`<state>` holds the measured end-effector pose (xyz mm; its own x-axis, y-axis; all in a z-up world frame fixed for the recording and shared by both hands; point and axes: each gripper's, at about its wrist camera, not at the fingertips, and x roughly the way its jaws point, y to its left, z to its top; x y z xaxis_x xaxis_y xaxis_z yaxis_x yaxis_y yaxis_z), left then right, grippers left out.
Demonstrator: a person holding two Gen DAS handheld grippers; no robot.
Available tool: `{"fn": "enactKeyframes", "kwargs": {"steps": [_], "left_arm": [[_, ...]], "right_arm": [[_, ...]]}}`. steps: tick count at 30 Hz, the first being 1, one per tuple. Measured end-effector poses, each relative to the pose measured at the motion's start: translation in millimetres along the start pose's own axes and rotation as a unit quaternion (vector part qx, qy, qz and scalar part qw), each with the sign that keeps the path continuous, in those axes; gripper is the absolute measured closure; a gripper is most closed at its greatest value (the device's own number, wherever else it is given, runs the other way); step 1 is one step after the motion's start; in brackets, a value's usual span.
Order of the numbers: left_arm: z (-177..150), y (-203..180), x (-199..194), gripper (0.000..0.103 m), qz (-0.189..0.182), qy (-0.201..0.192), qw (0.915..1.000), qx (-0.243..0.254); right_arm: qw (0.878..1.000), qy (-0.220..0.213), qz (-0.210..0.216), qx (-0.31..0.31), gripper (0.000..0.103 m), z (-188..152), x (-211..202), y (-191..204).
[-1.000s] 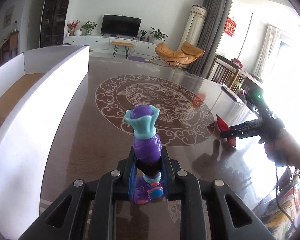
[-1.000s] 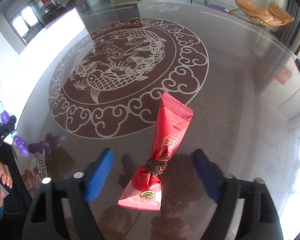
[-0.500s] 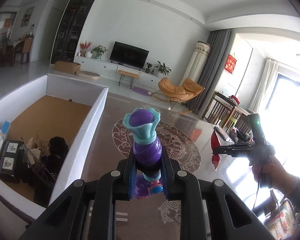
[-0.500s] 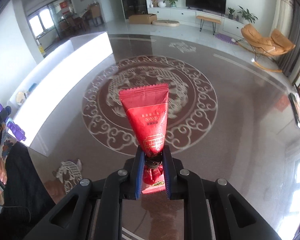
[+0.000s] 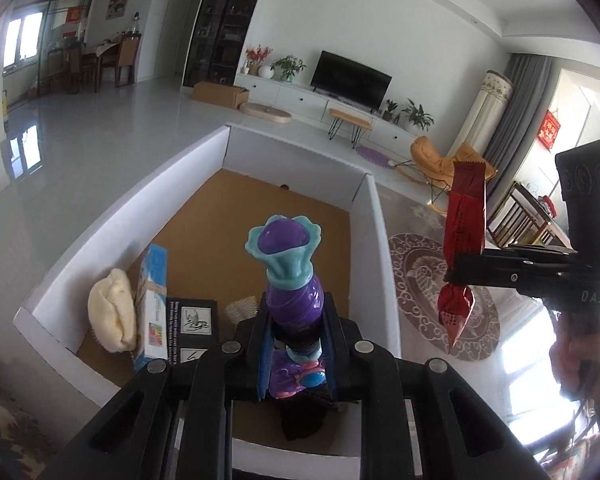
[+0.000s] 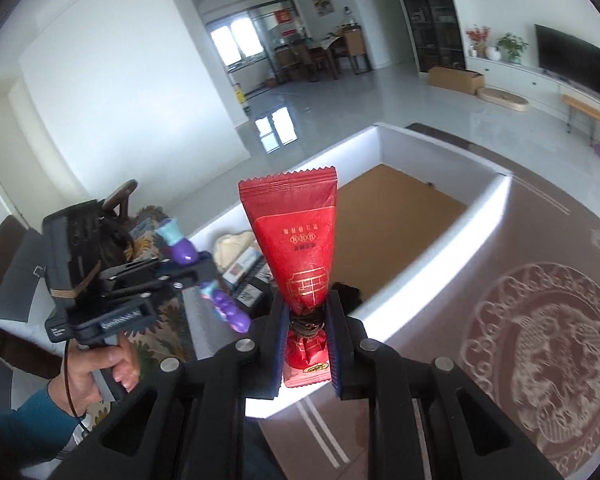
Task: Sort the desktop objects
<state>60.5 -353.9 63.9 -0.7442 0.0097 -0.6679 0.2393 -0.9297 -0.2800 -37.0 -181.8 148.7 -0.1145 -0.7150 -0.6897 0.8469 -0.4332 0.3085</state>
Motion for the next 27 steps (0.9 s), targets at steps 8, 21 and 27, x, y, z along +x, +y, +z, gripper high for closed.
{"fn": "enactKeyframes", "kwargs": {"steps": [8,21,27], "left_arm": [[-14,28,57,0.058,0.078,0.077,0.9938,-0.022],[-19,12,14,0.000,0.170,-0.055,0.9834,-0.035],[-31,0,-4,0.000,0.229,-0.079,0.9672,-0.075]], "right_arm": [[0.993,0.117,-0.028,-0.002,0.064,15,142,20],[0.997,0.034,-0.072,-0.011,0.003,10,81,3],[0.995,0.033,-0.096,0.001,0.000,-4,69,-7]]}}
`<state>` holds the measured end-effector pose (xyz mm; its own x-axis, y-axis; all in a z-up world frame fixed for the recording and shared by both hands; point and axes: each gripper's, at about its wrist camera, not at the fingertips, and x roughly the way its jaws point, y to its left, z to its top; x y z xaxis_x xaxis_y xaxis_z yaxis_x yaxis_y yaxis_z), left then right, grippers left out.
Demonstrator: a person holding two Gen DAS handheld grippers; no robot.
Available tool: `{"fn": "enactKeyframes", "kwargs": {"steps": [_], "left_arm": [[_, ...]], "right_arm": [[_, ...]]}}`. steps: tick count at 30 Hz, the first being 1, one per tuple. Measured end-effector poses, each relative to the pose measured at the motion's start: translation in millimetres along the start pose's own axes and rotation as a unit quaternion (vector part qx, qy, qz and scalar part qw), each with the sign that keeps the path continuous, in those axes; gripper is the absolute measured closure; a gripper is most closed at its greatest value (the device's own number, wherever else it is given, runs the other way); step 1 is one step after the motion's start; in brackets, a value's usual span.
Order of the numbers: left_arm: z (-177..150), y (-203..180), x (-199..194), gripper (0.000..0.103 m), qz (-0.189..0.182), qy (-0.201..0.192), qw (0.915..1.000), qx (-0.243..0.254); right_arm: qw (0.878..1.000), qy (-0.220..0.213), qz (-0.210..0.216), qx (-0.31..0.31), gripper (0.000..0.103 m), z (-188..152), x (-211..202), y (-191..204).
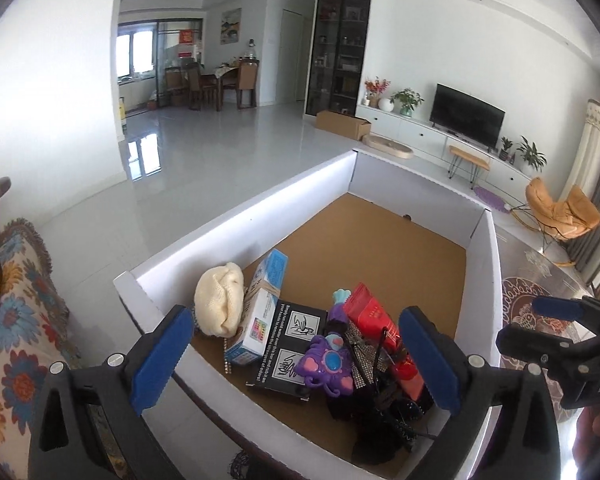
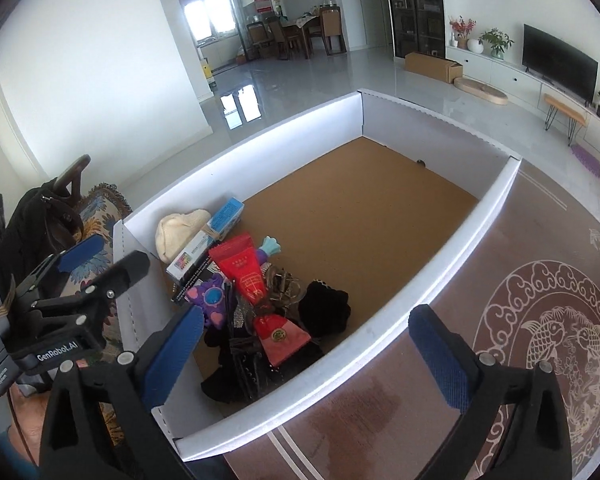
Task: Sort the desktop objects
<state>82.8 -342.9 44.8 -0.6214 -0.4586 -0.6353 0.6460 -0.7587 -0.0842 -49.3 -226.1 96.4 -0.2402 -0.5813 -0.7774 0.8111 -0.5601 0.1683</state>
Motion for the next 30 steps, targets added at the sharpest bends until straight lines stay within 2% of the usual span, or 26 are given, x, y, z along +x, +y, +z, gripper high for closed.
{"fn": "enactKeyframes", "kwargs": {"steps": [4,8,13,18,21,23,25,28,30], "left_arm": [[-3,-1,-2,0.000,0.004,0.011,0.9999,-0.011],[-4,-6,-10,0.000,0.020,0.002,0.9998,-0.001],[1,-18,-23,0.000,0.073,0.005,0.9969,0.028],[-1,-25,-35,0.000,0.068,0.022,0.9962,0.050],[-4,-35,-40,0.000,0.107,0.038,0.9903,0.081],[-6,-42,-44,0.000,0.132,0.030,0.9859,0.099],[-7,-47,-49,0.000,0.113,0.024,0.9881,0.102],[-6,-46,-52,0.000,0.060,0.030,0.9947,0.078],[-4,-45,-52,0.000,0.045,0.029,0.9963,0.067]], "right_arm": [[1.000,0.012,-0.016,0.005,0.000,-5,3,-4],[1.000,0.006,-0.015,0.003,0.000,-5,1,-2],[1.000,0.003,-0.020,-0.011,0.000,-3,-1,3],[1.000,0.003,-0.019,-0.016,0.000,-5,-1,2],[1.000,-0.001,-0.016,-0.016,0.000,-7,-2,1],[1.000,0.000,-0.015,-0.014,0.000,-7,-3,-1],[1.000,0.000,-0.013,-0.013,0.000,-6,-3,-2],[1.000,-0.002,-0.018,-0.018,0.000,-5,-5,-3],[0.999,0.004,-0.029,-0.022,0.000,-1,-5,-4]]}}
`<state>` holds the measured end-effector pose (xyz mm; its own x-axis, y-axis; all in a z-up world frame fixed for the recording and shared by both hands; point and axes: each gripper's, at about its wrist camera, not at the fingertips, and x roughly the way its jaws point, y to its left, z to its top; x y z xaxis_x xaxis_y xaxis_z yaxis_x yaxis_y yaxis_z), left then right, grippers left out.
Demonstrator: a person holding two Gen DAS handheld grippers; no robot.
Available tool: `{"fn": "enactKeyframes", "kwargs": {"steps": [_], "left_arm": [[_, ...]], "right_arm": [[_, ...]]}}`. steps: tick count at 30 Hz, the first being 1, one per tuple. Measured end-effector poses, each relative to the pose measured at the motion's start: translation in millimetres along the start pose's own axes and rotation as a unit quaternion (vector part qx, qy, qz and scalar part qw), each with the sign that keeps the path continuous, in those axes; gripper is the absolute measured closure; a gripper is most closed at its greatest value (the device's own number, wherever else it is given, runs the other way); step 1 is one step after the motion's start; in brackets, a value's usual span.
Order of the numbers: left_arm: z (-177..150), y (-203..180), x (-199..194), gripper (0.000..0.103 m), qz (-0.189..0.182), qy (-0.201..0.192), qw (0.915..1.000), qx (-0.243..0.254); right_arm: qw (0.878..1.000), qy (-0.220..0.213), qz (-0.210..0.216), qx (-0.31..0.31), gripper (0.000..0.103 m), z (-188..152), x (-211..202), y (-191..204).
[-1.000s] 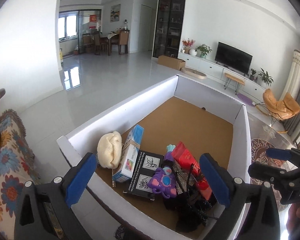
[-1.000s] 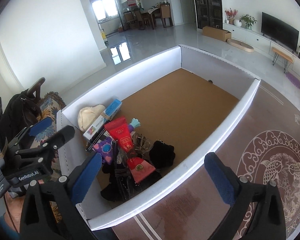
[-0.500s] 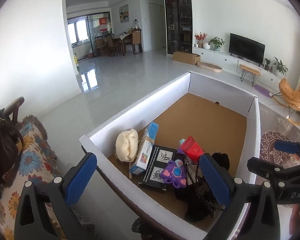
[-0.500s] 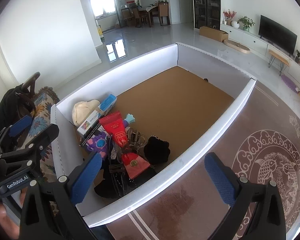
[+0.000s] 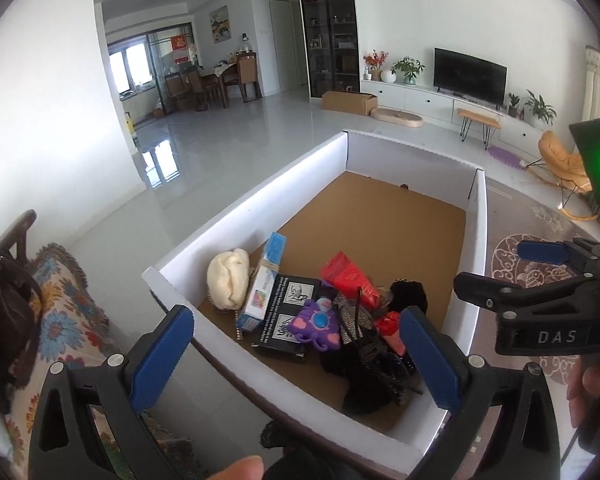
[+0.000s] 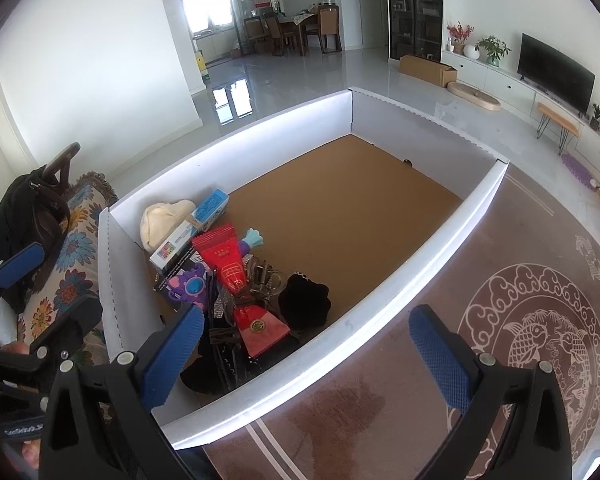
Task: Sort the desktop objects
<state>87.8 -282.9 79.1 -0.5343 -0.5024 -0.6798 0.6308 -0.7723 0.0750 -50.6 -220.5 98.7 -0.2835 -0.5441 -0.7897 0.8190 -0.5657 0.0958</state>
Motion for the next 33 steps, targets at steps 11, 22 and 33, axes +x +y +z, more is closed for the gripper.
{"fn": "enactKeyframes", "kwargs": {"steps": [11,22,33], "left_arm": [[14,12,13,0.000,-0.016,0.020,0.9988,-0.041],[19,24,25,0.000,0.001,0.036,0.9975,-0.060],[17,26,21,0.000,0.002,0.024,0.9966,-0.078]], "right_arm": [[0.999,0.022,-0.026,-0.003,0.000,37,-2,-5],[0.999,0.036,-0.037,-0.014,0.000,40,0,-3],[0.999,0.035,-0.036,-0.006,0.000,39,0,-11]]}}
